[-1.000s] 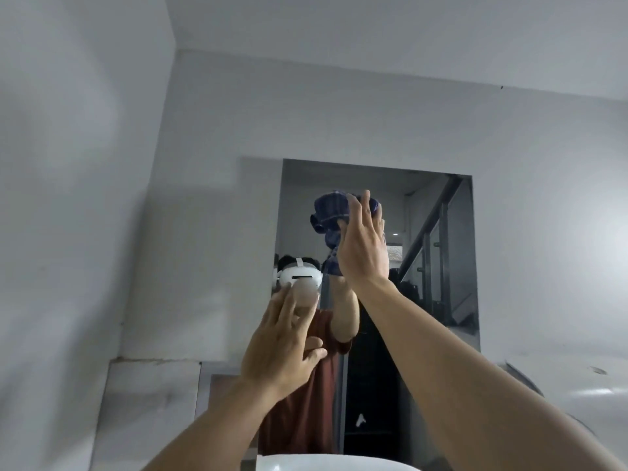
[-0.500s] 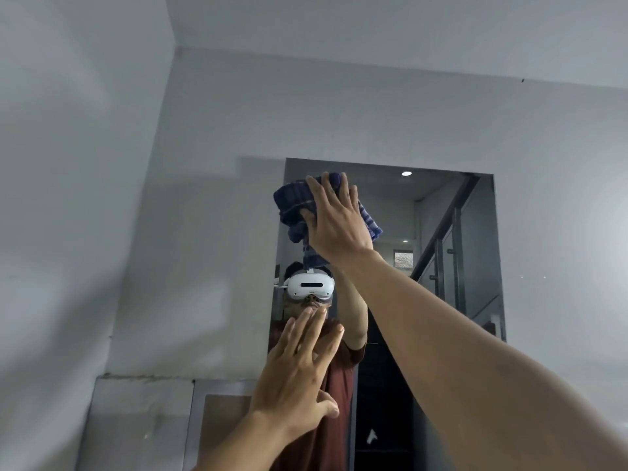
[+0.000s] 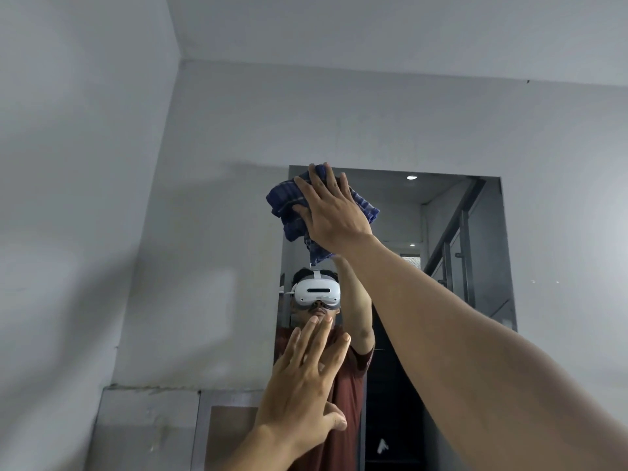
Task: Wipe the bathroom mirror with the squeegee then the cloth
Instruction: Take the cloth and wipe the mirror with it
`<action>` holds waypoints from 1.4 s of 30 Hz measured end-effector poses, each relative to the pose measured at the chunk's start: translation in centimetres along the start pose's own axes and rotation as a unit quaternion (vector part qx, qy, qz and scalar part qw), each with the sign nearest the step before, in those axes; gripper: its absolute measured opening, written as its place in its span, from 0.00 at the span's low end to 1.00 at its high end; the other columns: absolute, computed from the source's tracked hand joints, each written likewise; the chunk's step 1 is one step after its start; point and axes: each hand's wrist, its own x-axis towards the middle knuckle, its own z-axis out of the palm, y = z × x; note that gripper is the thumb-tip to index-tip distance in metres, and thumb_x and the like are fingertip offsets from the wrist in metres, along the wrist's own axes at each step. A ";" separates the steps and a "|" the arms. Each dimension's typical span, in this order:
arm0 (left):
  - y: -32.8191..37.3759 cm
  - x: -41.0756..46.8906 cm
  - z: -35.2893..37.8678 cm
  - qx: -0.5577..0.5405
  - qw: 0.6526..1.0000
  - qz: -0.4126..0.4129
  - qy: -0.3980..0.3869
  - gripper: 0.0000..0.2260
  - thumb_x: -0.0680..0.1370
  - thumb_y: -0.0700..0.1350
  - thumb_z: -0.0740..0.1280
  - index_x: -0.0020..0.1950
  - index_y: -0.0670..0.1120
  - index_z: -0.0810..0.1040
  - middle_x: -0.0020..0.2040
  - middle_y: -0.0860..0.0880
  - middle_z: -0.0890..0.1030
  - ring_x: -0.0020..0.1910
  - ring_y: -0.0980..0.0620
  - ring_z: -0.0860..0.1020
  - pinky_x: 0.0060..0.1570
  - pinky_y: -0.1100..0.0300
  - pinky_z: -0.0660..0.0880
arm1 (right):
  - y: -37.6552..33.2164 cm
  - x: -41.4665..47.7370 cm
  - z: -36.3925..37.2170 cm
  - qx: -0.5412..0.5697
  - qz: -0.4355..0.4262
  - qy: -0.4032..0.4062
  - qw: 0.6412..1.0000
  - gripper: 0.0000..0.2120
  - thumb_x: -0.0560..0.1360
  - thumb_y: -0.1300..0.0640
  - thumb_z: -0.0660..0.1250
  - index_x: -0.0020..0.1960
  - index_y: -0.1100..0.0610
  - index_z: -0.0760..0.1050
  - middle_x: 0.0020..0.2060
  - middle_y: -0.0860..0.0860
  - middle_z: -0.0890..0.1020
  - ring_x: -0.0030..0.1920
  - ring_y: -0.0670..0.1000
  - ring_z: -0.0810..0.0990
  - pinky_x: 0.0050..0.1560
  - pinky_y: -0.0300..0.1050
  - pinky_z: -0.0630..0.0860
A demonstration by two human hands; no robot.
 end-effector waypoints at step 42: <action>-1.1 1.5 -1.7 -0.037 0.998 -0.012 0.038 0.48 0.67 0.64 0.75 0.81 0.53 0.57 0.81 0.45 0.54 0.80 0.42 0.54 0.73 0.42 0.64 | 16.5 -11.6 -5.3 0.073 0.291 0.062 0.952 0.21 0.85 0.52 0.52 0.75 0.58 0.60 0.81 0.59 0.54 0.81 0.63 0.45 0.80 0.60 0.44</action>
